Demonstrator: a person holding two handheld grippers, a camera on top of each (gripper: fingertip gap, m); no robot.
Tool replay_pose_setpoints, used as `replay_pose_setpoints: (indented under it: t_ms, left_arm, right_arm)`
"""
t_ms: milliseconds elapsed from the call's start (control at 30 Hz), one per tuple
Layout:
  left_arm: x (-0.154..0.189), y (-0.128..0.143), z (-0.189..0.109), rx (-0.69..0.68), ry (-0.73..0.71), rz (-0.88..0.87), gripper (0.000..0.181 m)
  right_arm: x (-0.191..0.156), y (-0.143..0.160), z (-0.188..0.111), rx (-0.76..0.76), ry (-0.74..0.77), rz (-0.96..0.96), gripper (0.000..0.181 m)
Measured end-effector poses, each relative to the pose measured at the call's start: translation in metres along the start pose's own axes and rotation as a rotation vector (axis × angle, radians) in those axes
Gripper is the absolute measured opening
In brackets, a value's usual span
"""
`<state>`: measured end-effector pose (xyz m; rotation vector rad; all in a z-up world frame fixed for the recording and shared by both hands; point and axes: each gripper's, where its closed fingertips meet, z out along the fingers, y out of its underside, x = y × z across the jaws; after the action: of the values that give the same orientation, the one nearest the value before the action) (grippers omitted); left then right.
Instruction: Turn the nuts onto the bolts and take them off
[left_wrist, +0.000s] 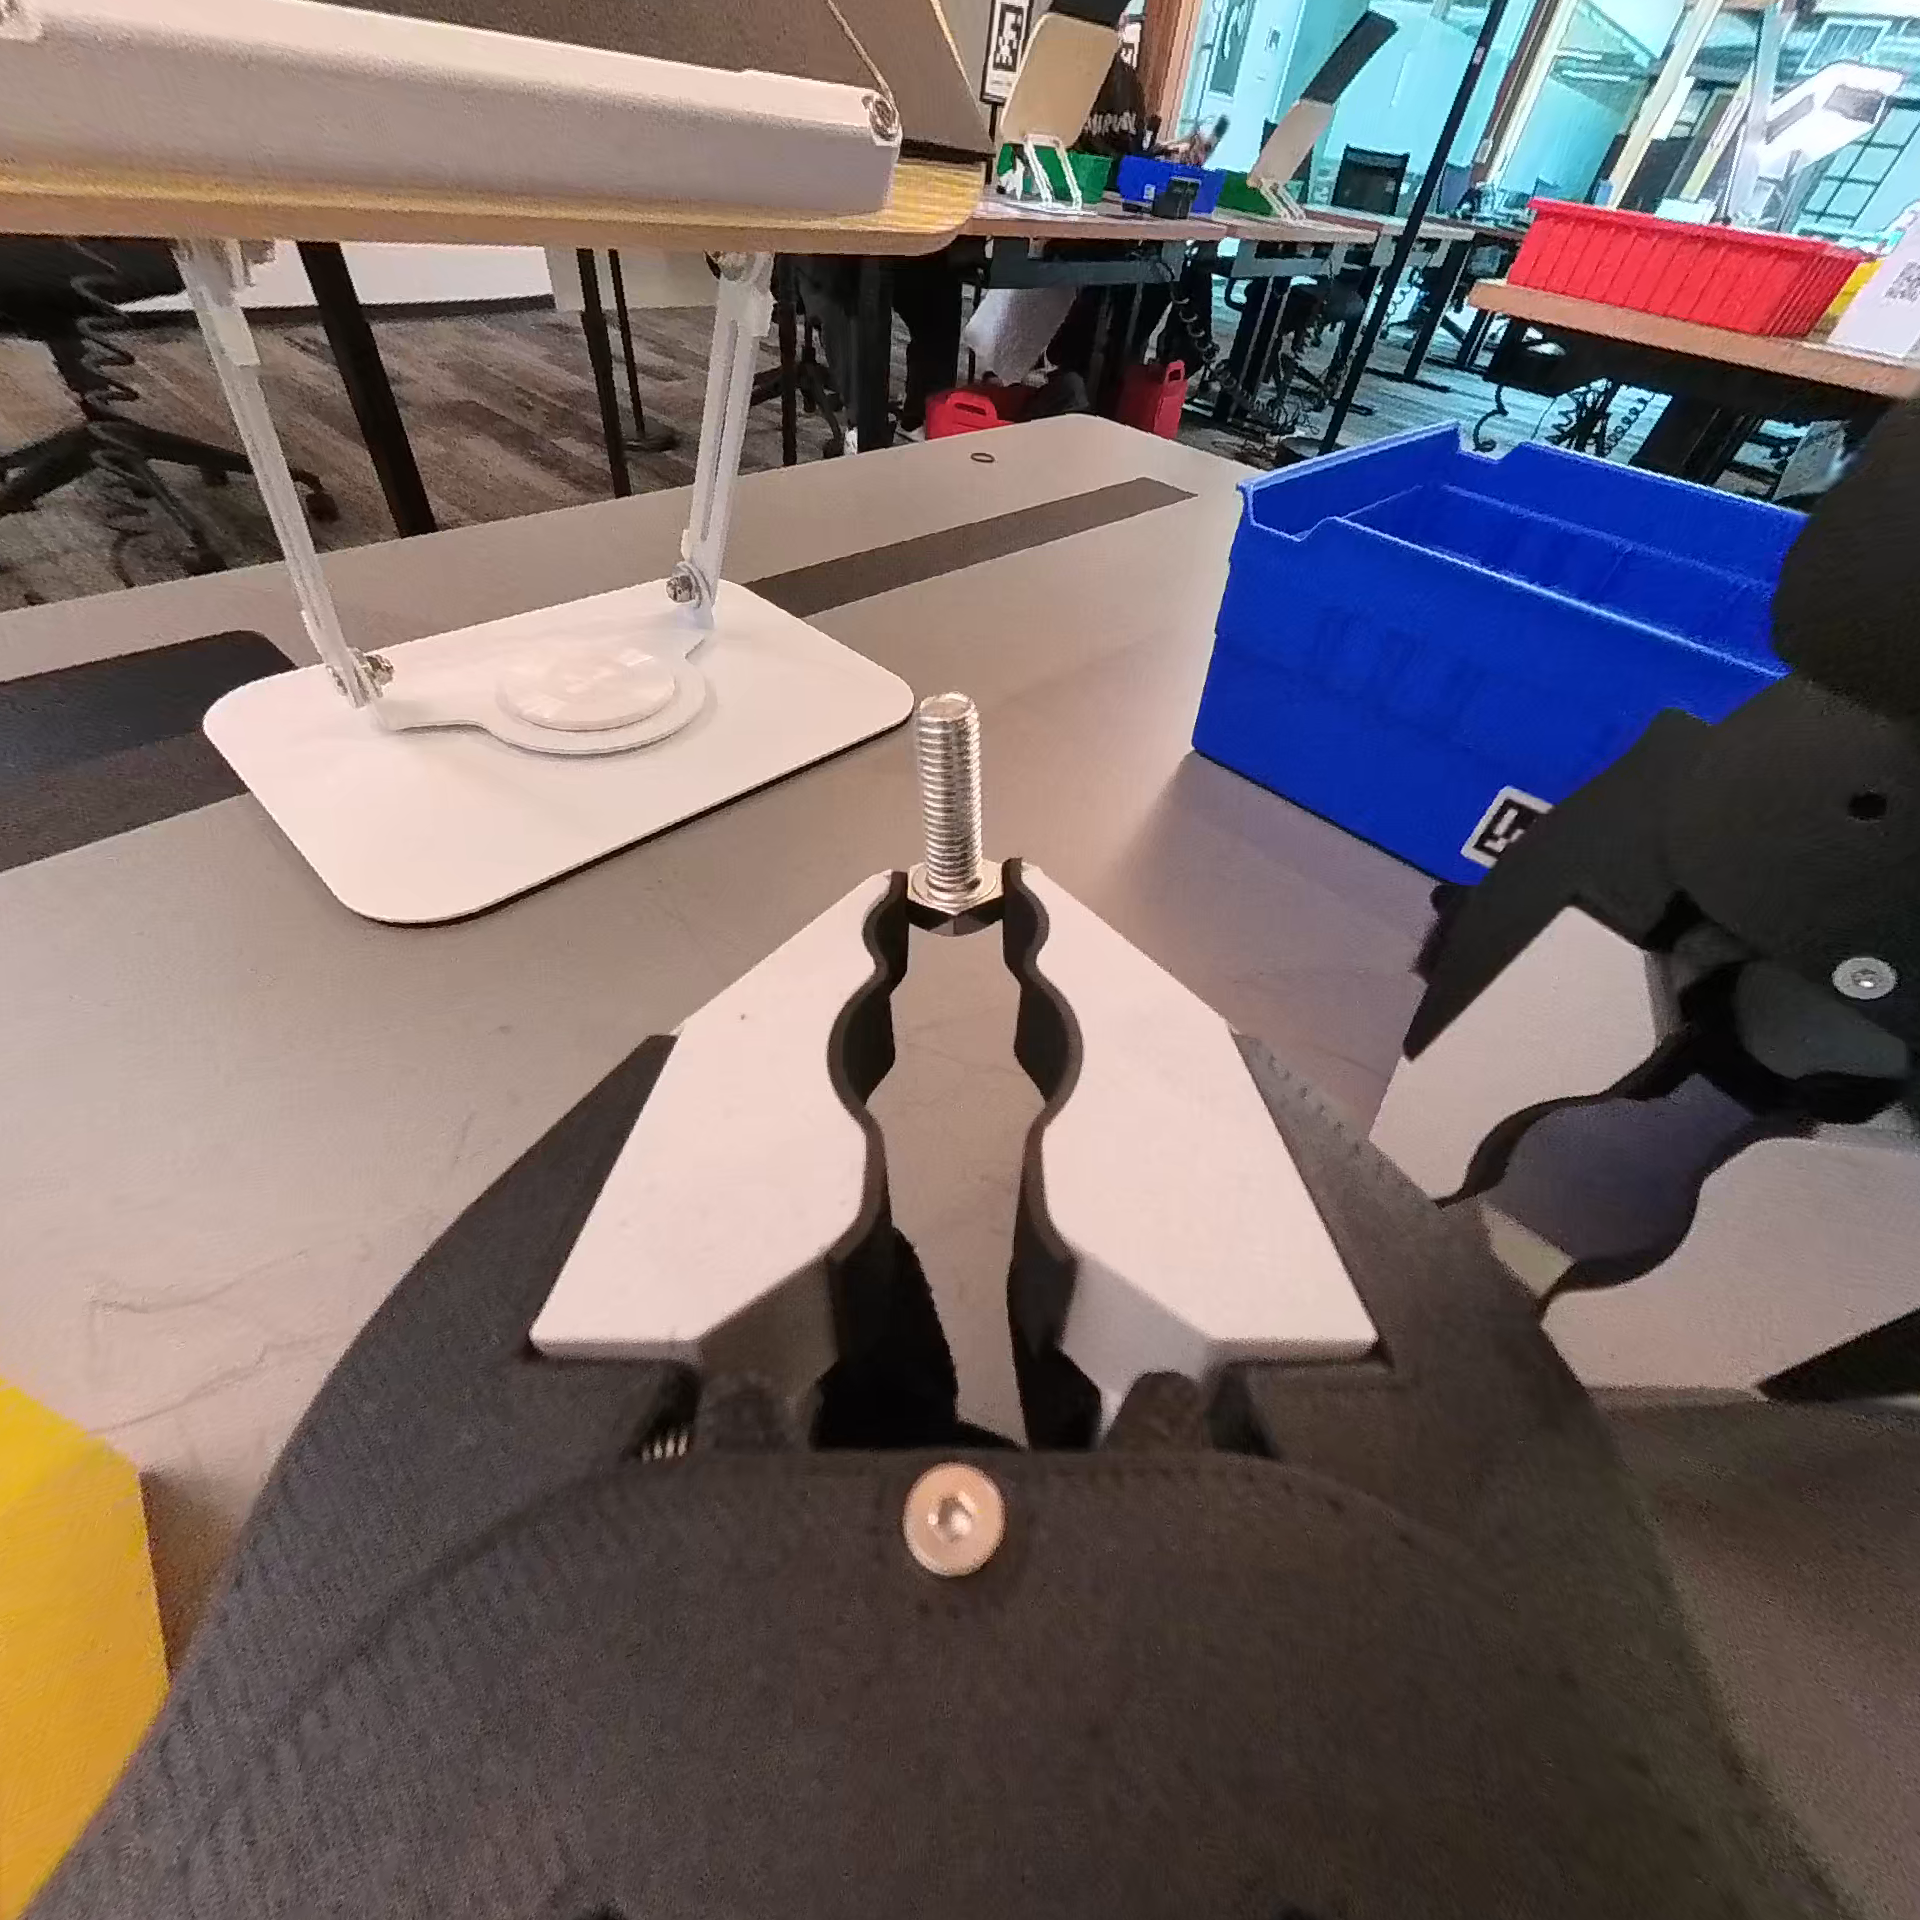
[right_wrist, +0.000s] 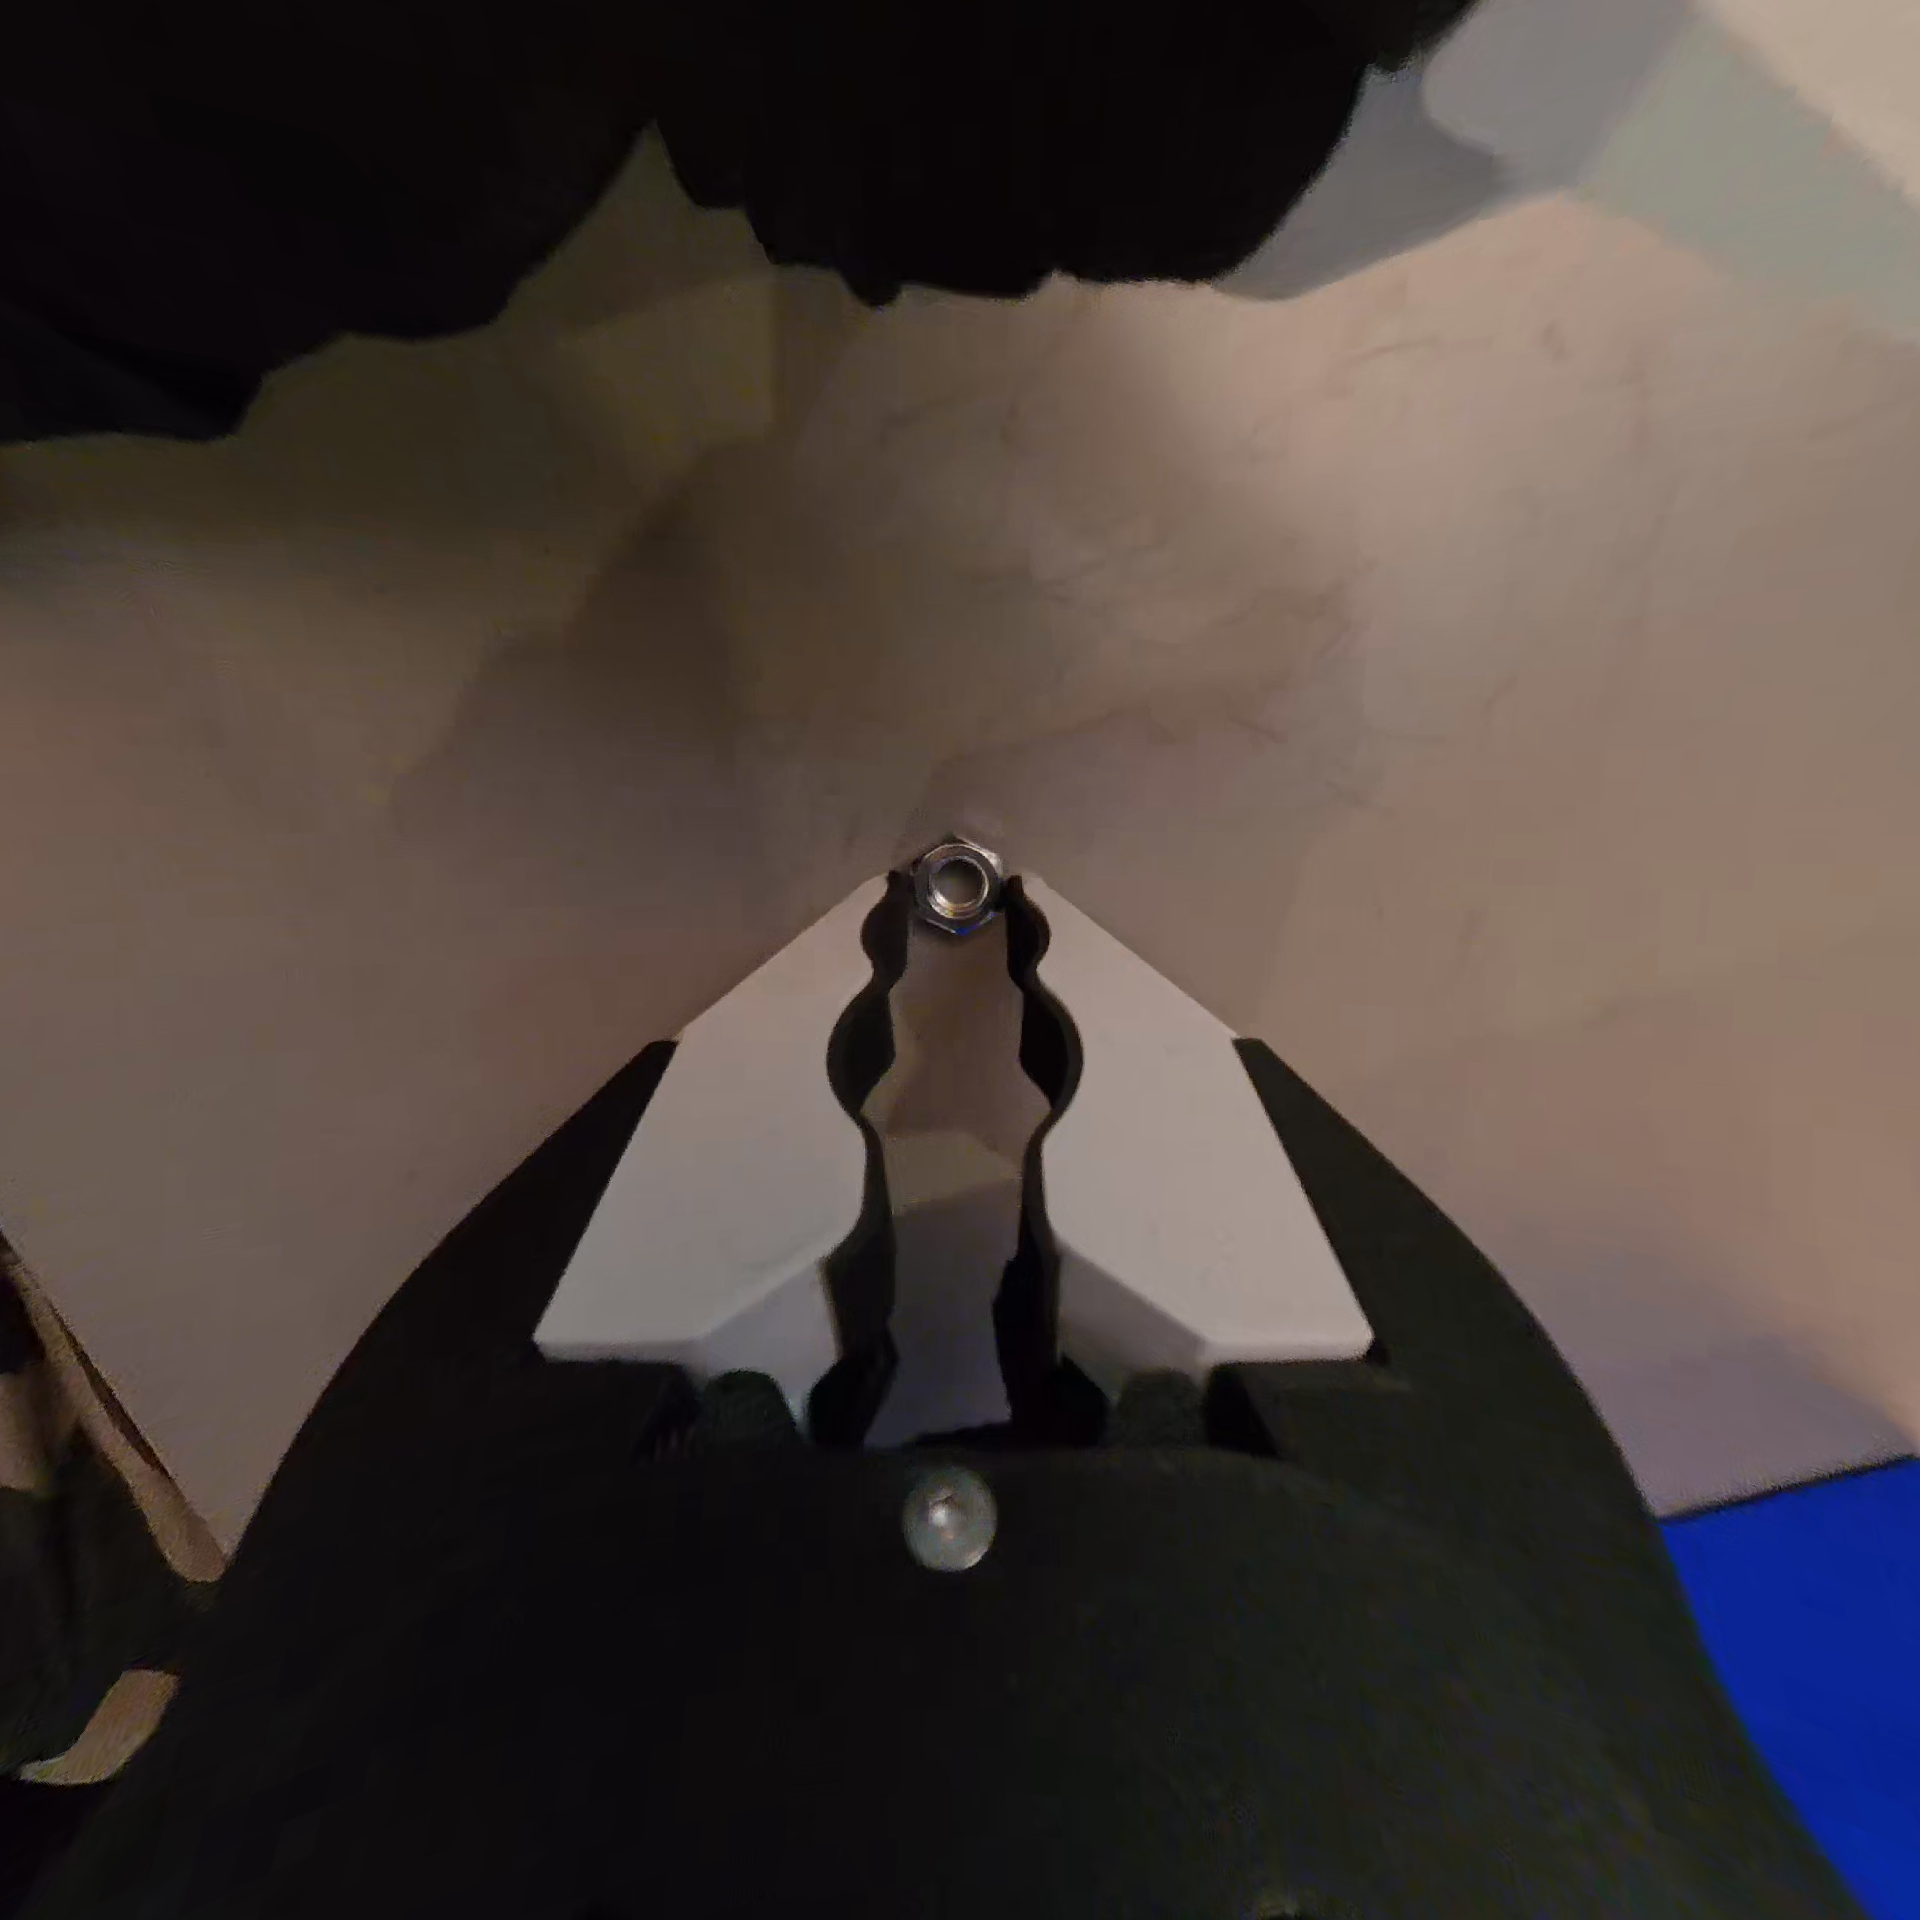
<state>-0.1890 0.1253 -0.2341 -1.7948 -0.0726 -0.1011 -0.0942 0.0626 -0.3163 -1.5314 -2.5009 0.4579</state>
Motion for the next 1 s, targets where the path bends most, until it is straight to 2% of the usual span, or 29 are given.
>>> replay_pose_setpoints:
  t_ms: [267, 433, 533, 700, 867, 933, 1000]
  left_arm:
    - [0.004, -0.001, 0.001, 0.003, 0.021, -0.006, 0.016]
    - [0.006, -0.001, 0.002, 0.005, 0.032, -0.008, 0.016]
    - [0.005, -0.001, 0.002, 0.005, 0.032, -0.012, 0.016]
    - [0.005, -0.001, 0.002, 0.006, 0.034, -0.018, 0.016]
    - [0.006, 0.000, 0.002, 0.002, 0.038, -0.013, 0.016]
    - [0.008, 0.000, 0.002, 0.002, 0.044, -0.004, 0.016]
    - [0.013, -0.002, 0.002, 0.016, 0.065, 0.015, 0.016]
  right_arm:
    - [-0.004, -0.007, -0.002, 0.103, -0.004, -0.001, 0.023]
    - [-0.002, -0.006, -0.001, 0.102, -0.015, -0.010, 0.022]
    - [-0.002, -0.005, -0.001, 0.093, -0.007, 0.050, 0.028]
    - [-0.005, -0.006, 0.000, 0.142, 0.013, 0.235, 0.019]
    - [0.002, -0.004, -0.001, 0.140, 0.077, 0.242, 0.016]
    - [0.006, -0.008, -0.011, 0.158, 0.088, 0.220, 0.016]
    - [0.015, -0.018, -0.037, 0.211, 0.085, 0.195, 0.016]
